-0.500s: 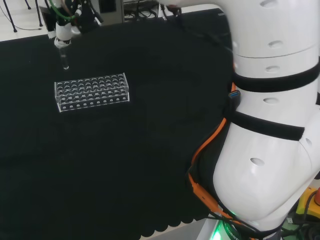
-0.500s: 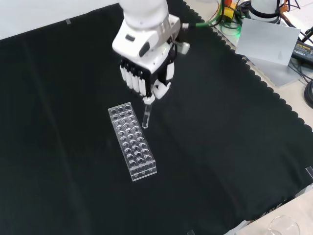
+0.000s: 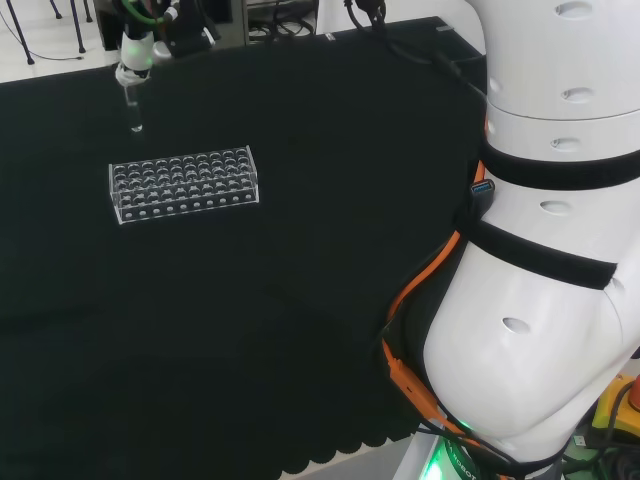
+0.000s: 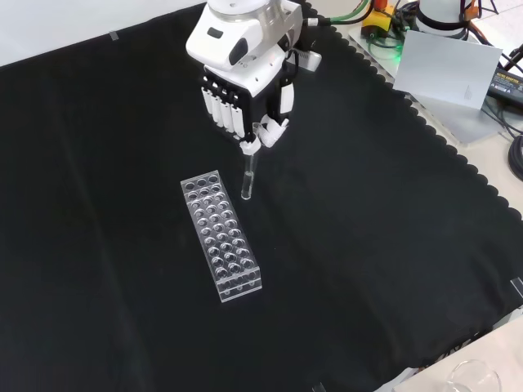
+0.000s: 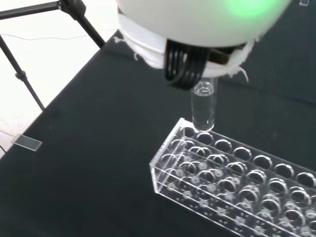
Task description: Shake the test tube.
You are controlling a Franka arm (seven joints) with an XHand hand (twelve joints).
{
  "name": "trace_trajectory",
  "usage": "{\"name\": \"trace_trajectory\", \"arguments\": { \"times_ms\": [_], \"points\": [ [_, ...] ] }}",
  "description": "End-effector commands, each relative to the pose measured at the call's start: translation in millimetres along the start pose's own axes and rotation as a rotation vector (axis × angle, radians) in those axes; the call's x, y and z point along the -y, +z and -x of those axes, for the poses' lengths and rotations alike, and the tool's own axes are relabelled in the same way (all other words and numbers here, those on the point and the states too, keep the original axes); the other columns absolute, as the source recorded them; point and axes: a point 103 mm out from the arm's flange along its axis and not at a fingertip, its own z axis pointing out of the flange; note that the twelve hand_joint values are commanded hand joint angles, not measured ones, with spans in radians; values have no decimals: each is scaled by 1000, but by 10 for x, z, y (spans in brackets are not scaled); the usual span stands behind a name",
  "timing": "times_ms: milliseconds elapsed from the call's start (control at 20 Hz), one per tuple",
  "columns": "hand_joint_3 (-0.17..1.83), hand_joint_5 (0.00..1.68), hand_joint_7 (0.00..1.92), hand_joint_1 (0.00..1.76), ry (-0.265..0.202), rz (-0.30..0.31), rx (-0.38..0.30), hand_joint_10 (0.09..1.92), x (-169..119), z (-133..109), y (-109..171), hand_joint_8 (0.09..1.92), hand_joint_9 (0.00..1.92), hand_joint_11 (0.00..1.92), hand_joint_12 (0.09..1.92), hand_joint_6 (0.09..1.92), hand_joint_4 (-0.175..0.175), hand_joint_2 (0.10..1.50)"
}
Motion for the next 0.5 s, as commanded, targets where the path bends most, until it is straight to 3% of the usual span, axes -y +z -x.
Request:
{"name": "trace_trajectory", "arguments": {
  "times_ms": [50,300,400,500],
  "points": [
    [691,1402,1427,1443,-51,8,-77,731,-59,-369,21,655,1292,1445,1095,117,-175,595],
    [690,1403,1427,1443,-156,26,-99,731,-108,-913,-71,656,1291,1445,1094,114,-175,595],
    [690,1403,1427,1443,-165,37,-82,731,-127,-945,-79,656,1291,1445,1094,113,-175,596],
    [690,1404,1426,1443,-138,34,-42,731,-143,-801,-36,657,1290,1443,1093,112,-175,596]
  ]
}}
